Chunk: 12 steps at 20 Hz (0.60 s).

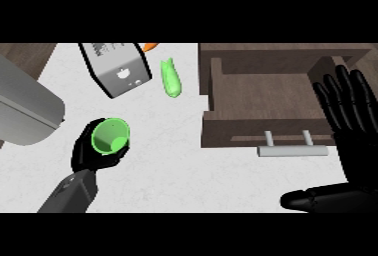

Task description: Pick up the cup, place it into the drawer and close the drawer

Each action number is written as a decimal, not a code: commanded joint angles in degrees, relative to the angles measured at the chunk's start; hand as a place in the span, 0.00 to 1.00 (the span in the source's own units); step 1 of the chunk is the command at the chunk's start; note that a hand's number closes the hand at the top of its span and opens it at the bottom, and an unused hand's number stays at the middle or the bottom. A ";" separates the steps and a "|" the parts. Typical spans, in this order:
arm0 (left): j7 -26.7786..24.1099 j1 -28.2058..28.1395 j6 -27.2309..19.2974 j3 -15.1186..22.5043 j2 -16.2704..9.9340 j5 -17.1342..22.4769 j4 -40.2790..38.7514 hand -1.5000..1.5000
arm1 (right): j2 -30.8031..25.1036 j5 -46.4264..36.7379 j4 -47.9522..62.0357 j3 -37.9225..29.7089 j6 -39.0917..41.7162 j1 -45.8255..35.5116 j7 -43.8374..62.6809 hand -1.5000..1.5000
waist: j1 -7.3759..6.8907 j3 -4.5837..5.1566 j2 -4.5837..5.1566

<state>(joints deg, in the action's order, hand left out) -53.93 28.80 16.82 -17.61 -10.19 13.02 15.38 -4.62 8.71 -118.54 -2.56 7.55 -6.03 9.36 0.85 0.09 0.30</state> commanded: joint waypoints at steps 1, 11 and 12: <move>-5.67 1.49 3.13 -0.02 -1.61 -0.58 -0.11 1.00 | 0.19 -0.71 1.46 0.37 -0.24 -1.40 -0.36 0.00 | 0.18 0.04 0.15; -8.60 -7.81 -2.38 2.79 3.54 -1.02 10.85 1.00 | 0.67 -1.85 -3.36 1.49 -1.89 0.17 2.90 0.00 | -0.95 -0.09 -0.38; -8.54 -9.31 0.88 2.29 -0.15 -0.61 11.98 1.00 | -1.63 2.15 -2.28 -2.47 -0.78 -2.05 4.84 0.00 | -1.10 -0.10 -0.39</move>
<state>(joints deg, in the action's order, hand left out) -57.67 22.86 13.99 -15.76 -8.92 12.18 23.54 -4.91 8.77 -121.21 -2.77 6.68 -5.99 12.06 0.15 -0.05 -0.09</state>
